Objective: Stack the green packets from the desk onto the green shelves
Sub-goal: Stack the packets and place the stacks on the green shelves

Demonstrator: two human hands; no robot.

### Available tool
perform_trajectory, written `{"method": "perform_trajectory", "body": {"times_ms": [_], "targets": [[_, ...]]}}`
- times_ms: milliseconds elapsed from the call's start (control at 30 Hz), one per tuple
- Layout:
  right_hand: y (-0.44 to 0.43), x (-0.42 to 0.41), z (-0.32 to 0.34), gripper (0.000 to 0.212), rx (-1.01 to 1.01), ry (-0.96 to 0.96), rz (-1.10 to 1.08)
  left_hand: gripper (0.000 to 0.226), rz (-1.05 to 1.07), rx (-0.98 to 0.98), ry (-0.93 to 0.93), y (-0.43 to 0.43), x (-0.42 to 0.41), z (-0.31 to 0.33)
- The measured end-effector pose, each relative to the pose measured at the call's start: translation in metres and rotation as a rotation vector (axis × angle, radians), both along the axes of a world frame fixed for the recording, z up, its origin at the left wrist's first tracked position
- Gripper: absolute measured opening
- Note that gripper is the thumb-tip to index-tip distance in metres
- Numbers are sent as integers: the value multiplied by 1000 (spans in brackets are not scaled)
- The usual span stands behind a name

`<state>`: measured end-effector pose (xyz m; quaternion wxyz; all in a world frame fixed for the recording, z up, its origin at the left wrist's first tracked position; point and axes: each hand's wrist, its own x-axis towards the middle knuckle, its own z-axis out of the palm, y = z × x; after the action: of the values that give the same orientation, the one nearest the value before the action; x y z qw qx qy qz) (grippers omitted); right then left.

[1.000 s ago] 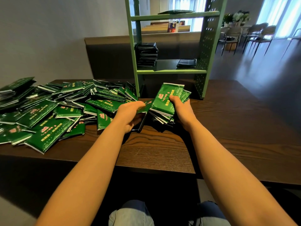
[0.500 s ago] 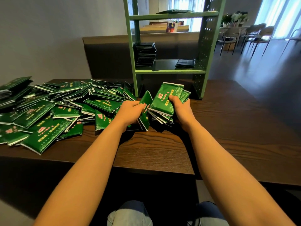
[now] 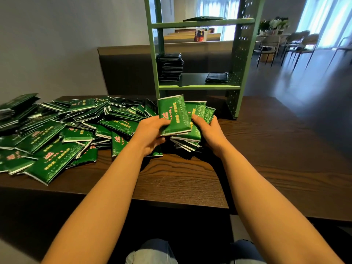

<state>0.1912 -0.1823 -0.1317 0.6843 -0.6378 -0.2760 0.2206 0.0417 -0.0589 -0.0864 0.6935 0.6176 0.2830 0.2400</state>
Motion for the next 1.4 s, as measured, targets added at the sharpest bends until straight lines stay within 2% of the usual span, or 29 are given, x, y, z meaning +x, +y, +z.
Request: {"method": "perform_trajectory", "body": {"times_ms": [67, 200, 267, 400, 500, 533, 600, 633, 700, 767, 867, 933, 1000, 1067, 1167, 1400], "targets": [[-1, -1, 0, 91, 12, -32, 43, 9, -60, 147, 38, -4, 5, -7], [-2, -2, 2, 109, 15, -21, 83, 15, -175, 256, 9, -9, 11, -12], [-4, -4, 6, 111, 17, -29, 105, 19, -239, 301, 19, -9, 12, -10], [-5, -7, 11, 79, 16, -55, 163, 46, -320, 394, 77, -7, 11, -9], [-3, -5, 7, 87, 4, -18, 151, 68, -302, 233, 36, -7, 13, -7], [-3, -5, 8, 80, -14, -19, 152, 73, -273, 178, 38, -8, 13, -5], [-5, -5, 8, 46, -31, -71, 161, 66, -210, 110, 45, -9, 15, -1], [-5, -6, 9, 39, -26, -88, 161, 57, -195, 91, 38, -9, 18, 2], [-6, -9, 11, 50, -18, -133, 147, 55, -187, 74, -9, -14, 21, 9], [-5, -10, 11, 65, 4, -155, 146, 71, -162, 64, -90, -20, 28, 12], [-5, -10, 11, 77, 2, -162, 161, 92, -124, 83, -175, -31, 37, 4], [-6, -10, 12, 90, -32, -177, 193, 90, -137, 82, -226, -36, 42, -5], [-6, -9, 12, 101, -37, -150, 198, 76, -146, 97, -248, -37, 44, -9], [-5, -9, 12, 102, -21, -123, 189, 67, -147, 114, -266, -39, 44, -8], [-4, -9, 12, 100, 9, -89, 152, 77, -106, 88, -313, -42, 46, -10], [-6, -8, 6, 104, -93, -100, 161, 71, -96, 67, -265, -41, 51, -21]]}}
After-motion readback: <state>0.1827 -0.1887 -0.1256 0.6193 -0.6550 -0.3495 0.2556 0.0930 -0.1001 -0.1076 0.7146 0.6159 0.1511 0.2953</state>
